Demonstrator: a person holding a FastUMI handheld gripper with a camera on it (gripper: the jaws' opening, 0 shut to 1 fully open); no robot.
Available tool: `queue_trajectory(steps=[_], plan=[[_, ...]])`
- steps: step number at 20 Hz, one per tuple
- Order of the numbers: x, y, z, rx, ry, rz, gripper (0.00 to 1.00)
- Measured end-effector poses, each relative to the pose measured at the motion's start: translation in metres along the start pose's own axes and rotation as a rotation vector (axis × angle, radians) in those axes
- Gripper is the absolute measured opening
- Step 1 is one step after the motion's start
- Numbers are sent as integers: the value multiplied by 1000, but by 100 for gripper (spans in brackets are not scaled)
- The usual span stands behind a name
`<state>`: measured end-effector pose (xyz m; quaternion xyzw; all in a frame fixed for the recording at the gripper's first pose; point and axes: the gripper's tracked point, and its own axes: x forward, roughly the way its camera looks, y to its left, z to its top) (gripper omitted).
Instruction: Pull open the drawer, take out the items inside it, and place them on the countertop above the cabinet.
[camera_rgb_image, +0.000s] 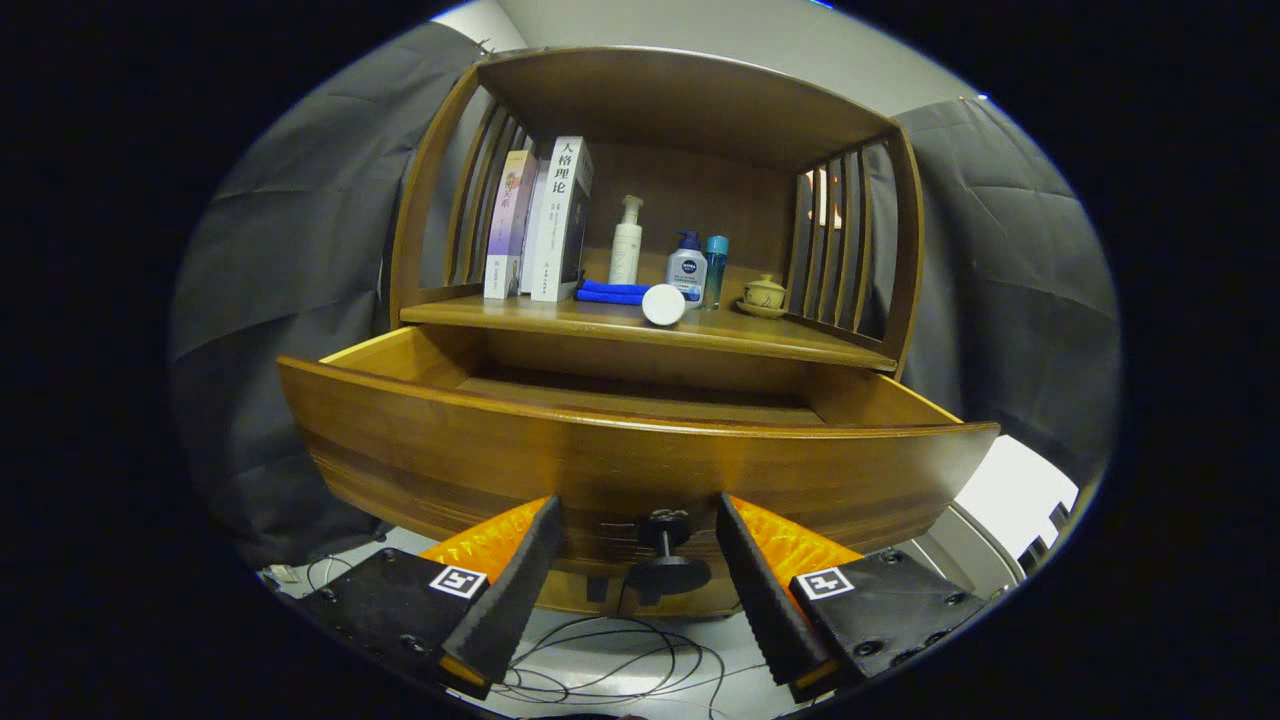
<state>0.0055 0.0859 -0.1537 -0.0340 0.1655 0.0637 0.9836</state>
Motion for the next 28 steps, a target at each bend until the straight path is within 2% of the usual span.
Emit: queue_trajectory(steps=[4,28], plan=[[3,0,9,4,-26,9,97],[93,-4,34,41,-55,48,97]])
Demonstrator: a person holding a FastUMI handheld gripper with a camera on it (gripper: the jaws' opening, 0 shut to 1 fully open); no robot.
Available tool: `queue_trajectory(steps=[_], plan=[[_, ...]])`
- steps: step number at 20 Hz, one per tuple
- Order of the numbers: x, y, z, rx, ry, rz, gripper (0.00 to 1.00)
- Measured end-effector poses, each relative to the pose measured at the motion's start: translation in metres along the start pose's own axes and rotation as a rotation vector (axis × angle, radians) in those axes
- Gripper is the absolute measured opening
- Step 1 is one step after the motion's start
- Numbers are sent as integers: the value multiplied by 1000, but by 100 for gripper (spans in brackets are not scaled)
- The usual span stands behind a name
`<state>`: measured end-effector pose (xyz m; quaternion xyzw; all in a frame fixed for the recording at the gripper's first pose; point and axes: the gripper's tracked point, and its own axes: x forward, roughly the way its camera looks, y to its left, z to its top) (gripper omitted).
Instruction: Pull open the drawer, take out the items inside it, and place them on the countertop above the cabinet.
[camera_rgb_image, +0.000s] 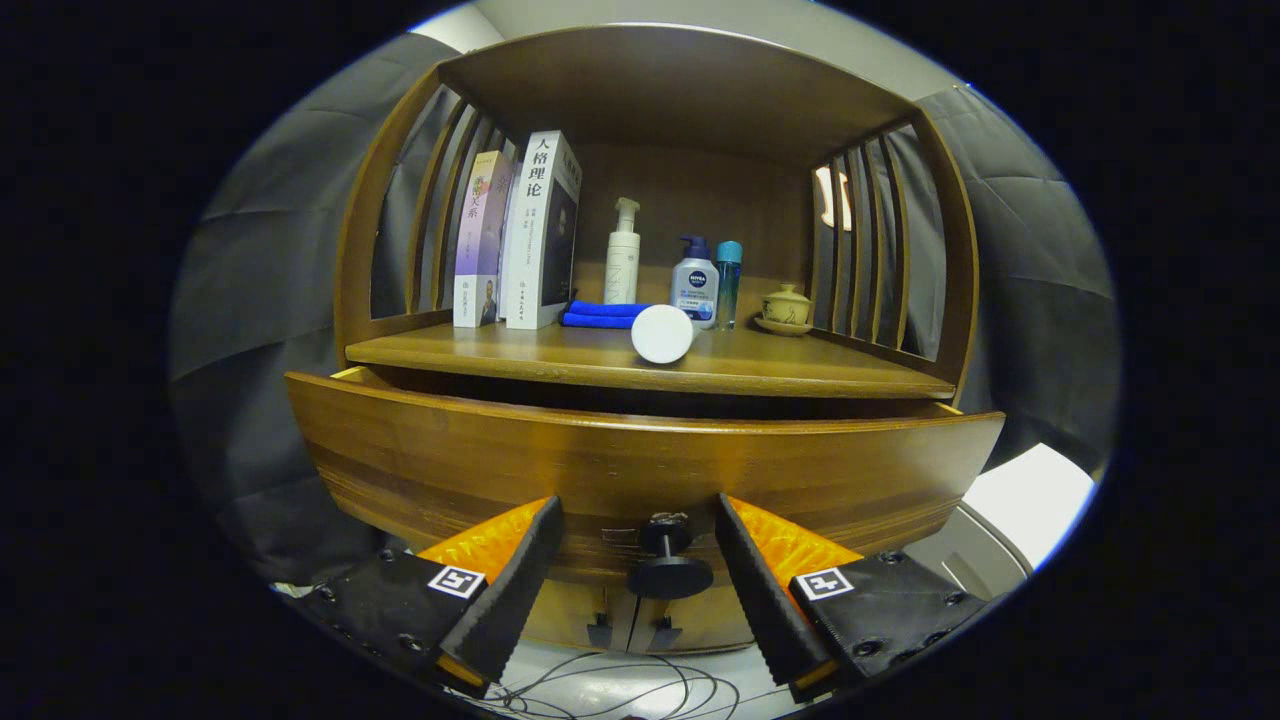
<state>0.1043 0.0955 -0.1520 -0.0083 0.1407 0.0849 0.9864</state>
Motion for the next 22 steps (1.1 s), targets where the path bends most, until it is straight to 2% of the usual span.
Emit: queue_trajectory(steps=[14,19,22], plan=[[48,-5,12,20,-16,9,97],[44,-14,8,95,-10,-1,97],[17,-28,30,68,-63,-49,98]])
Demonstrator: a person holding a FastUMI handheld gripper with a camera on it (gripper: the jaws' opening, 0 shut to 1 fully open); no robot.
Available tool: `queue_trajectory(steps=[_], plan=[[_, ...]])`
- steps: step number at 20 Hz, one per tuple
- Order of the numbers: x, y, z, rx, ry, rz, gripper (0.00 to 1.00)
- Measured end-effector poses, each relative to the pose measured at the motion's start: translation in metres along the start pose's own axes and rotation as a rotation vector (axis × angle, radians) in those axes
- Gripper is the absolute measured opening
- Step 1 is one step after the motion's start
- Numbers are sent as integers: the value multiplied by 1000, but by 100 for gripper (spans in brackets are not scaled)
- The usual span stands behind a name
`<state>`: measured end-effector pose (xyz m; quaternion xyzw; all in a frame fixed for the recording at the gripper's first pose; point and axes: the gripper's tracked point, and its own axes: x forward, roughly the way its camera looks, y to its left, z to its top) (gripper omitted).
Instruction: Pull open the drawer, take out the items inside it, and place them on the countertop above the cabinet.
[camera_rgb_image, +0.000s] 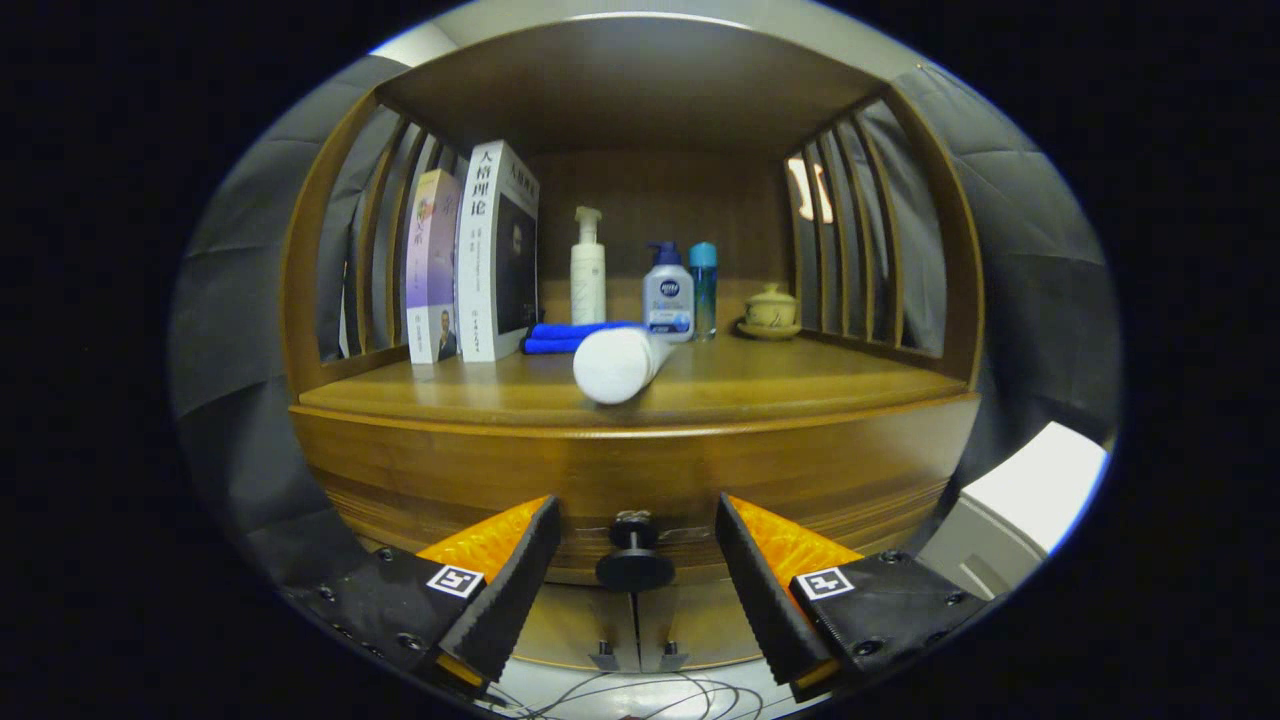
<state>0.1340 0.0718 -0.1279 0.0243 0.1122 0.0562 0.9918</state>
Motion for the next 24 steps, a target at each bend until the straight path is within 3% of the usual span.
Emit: queue_trajectory(steps=[3,12,24], plan=[[-38,-9,35,-37,-79,-37,97],[-138,4,80,-100,-116,-33,97],[-191,10,97,-134,-160,-70,97]])
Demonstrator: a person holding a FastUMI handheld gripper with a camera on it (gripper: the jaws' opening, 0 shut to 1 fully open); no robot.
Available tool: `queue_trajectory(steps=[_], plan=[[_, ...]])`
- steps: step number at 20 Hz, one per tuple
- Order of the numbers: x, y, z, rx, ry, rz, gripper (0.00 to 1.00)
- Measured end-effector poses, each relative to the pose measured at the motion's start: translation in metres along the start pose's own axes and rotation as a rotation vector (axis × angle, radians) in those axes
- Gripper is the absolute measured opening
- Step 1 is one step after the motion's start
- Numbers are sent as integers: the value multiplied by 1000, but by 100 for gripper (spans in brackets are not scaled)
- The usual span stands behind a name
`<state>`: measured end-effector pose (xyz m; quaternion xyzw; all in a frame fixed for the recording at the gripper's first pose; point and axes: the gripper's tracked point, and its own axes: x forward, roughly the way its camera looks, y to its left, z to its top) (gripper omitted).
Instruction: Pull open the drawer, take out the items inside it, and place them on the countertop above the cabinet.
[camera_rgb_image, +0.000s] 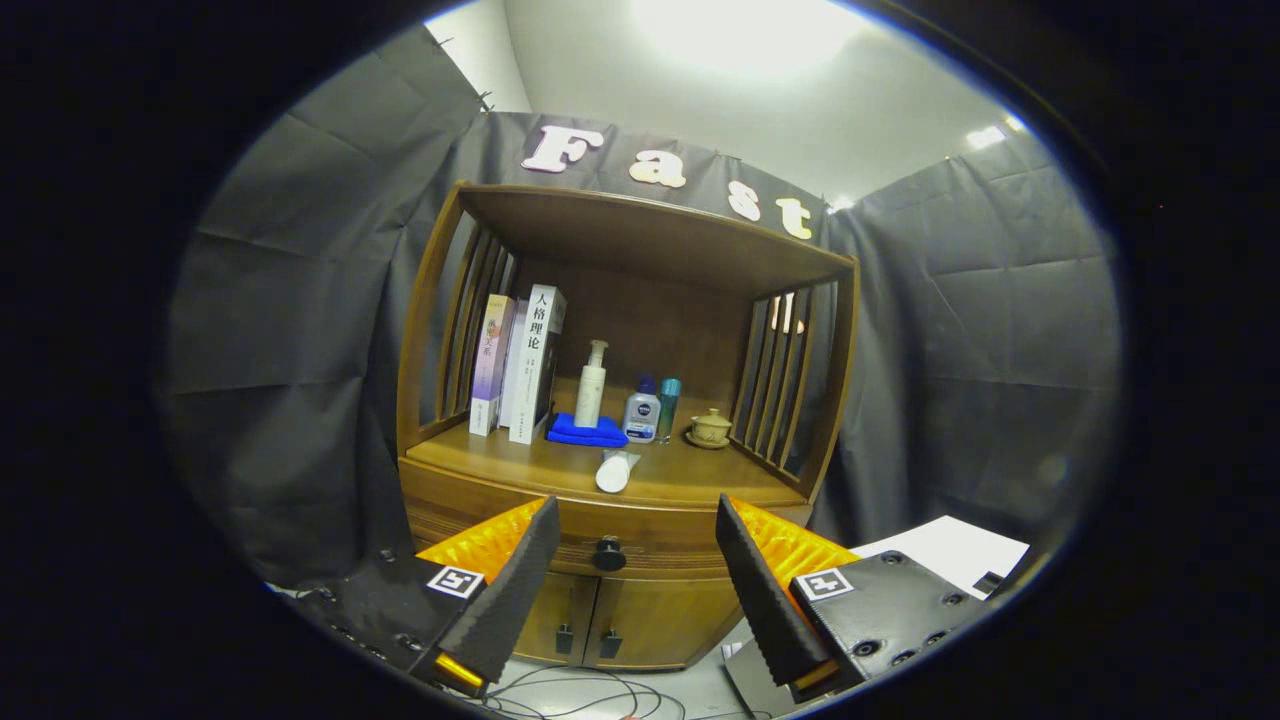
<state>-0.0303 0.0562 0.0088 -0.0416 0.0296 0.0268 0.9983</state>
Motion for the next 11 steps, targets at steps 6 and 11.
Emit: queue_trajectory(steps=[6,11], plan=[[-5,-4,-1,-16,0,-8,97],[-4,-10,-5,2,8,-13,97]])
